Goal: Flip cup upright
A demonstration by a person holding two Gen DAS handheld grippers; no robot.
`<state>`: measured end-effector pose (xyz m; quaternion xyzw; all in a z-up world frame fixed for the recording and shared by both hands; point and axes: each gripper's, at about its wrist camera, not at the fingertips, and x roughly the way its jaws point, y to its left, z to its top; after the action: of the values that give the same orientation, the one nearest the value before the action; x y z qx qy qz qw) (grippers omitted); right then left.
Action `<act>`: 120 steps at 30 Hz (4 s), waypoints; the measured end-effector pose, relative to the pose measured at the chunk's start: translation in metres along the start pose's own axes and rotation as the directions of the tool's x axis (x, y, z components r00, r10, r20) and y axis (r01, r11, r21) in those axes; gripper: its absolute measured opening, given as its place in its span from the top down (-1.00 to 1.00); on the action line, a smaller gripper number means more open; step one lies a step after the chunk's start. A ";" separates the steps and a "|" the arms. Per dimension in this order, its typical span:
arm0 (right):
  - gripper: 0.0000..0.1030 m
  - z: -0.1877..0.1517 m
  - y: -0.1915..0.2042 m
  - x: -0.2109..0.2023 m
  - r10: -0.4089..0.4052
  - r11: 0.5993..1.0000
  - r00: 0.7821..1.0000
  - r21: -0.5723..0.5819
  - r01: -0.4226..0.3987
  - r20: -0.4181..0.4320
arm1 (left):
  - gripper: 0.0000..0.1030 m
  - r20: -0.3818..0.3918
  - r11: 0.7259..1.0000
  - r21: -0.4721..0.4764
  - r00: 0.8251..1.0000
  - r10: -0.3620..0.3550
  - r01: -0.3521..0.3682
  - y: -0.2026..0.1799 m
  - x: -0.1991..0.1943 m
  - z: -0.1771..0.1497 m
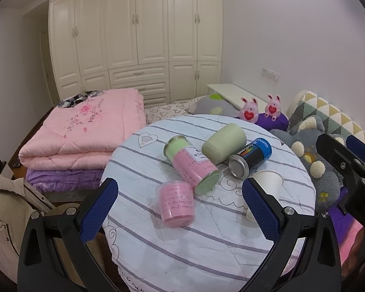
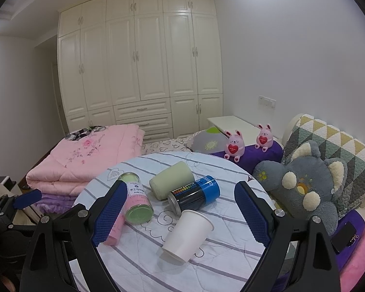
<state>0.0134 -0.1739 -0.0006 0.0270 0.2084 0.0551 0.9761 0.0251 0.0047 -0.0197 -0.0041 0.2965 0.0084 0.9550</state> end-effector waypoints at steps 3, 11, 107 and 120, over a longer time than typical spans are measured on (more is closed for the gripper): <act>-0.77 0.002 0.002 0.003 0.006 1.000 1.000 -0.003 -0.006 -0.011 | -1.00 -0.005 1.000 0.000 1.000 0.002 -0.002 0.001 0.003 0.000; -0.77 0.003 0.014 0.016 0.025 0.999 0.999 -0.025 -0.026 -0.042 | -1.00 -0.029 1.000 -0.015 0.999 0.014 -0.015 0.016 0.012 -0.002; -0.54 -0.064 0.026 0.116 0.274 0.925 0.785 0.377 -0.056 -0.555 | -1.00 -0.337 0.979 0.048 0.926 -0.169 0.196 0.014 0.064 -0.043; -0.54 -0.043 -0.011 0.095 0.069 0.986 0.888 0.166 0.008 -0.455 | -0.99 -0.464 0.976 0.023 0.867 -0.183 0.218 -0.033 0.112 -0.048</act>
<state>0.0828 -0.1719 -0.0785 0.0963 0.4363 0.0581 0.8927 0.0909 -0.0270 -0.1222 -0.0011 0.5117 -0.1030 0.8530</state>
